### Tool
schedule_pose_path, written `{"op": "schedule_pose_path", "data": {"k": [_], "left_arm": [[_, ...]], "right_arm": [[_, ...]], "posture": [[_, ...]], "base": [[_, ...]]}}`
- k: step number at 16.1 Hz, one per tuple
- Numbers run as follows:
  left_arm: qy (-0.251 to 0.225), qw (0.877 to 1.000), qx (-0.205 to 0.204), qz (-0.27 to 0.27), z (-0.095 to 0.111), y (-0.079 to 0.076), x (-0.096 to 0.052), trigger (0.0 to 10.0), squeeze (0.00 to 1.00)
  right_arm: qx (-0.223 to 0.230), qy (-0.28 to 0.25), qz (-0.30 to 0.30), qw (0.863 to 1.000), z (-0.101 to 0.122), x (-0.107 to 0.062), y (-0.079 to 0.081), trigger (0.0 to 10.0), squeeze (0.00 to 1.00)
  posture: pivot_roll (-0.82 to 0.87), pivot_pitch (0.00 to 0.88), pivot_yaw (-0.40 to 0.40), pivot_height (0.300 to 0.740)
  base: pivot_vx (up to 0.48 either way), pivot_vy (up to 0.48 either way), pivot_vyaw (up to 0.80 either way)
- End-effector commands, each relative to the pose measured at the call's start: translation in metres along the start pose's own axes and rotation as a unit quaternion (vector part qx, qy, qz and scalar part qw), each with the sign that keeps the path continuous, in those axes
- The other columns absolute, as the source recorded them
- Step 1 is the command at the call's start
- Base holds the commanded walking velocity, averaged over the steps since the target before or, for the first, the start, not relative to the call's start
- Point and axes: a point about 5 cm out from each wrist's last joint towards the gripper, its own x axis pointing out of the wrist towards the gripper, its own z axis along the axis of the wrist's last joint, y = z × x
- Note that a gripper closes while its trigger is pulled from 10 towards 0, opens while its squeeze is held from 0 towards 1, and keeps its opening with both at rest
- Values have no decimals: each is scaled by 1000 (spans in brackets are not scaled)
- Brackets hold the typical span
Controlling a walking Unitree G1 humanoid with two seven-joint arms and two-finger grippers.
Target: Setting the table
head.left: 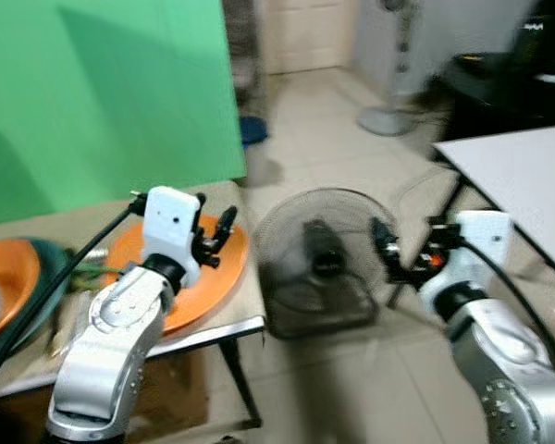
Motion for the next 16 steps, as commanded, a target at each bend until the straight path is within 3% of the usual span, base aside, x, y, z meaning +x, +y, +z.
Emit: {"op": "schedule_pose_path", "data": {"k": [1, 5, 12, 16], "left_arm": [[-6, 1000, 7, -8, 4, 1, 0, 10000, 0], [-6, 1000, 21, -8, 5, 9, -1, 10000, 0], [-11, 1000, 21, -2, 7, 8, -4, 10000, 0], [-4, 1000, 17, -7, 5, 5, -15, 10000, 0]], "right_arm": [[4, -4, -9, 1000, 3, 0, -2, 10000, 0], [16, -2, -3, 1000, 1, -2, 0, 10000, 0], [18, -2, 10, 1000, 1, 4, 2, 10000, 0], [17, 3, 29, 999, 0, 6, 5, 10000, 0]], "posture": [[46, 0, 62, 740], [51, 0, 64, 740], [86, 0, 45, 740], [98, 0, 37, 740]], "base": [[0, 360, -800], [0, 357, -800], [0, 366, -800], [0, 392, -102]]}}
